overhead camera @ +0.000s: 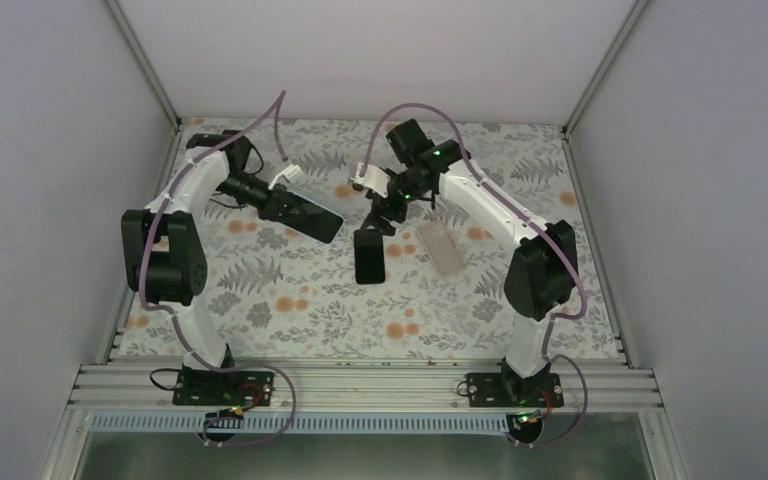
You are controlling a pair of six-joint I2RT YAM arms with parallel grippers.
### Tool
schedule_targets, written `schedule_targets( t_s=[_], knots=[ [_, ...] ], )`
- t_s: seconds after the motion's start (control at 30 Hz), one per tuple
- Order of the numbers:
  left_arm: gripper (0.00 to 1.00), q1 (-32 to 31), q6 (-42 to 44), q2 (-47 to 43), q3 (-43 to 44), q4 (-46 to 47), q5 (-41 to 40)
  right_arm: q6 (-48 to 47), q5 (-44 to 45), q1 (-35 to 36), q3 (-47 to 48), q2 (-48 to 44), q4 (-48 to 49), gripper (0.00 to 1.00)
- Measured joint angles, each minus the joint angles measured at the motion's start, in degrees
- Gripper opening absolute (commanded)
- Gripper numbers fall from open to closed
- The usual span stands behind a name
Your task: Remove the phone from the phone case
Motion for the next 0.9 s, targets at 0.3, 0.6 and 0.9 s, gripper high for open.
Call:
schedule_targets(
  t_s=[0.3, 0.6, 0.9],
  knots=[
    [0.02, -11.7, 3.7, -7.4, 0.4, -0.4, -1.8, -2.7, -4.4, -0.1, -8.2, -0.4, 1.4, 1.0],
    [0.02, -14.1, 4.7, -9.1, -0.2, 0.9, -4.3, -4.4, -6.2, -1.0, -8.1, 0.1, 1.2, 0.98],
    [0.02, -14.9, 5.7, -11.5, -0.9, 1.3, -6.0, -10.2, -9.9, -2.7, -6.4, 2.7, -4.0, 0.95]
  ],
)
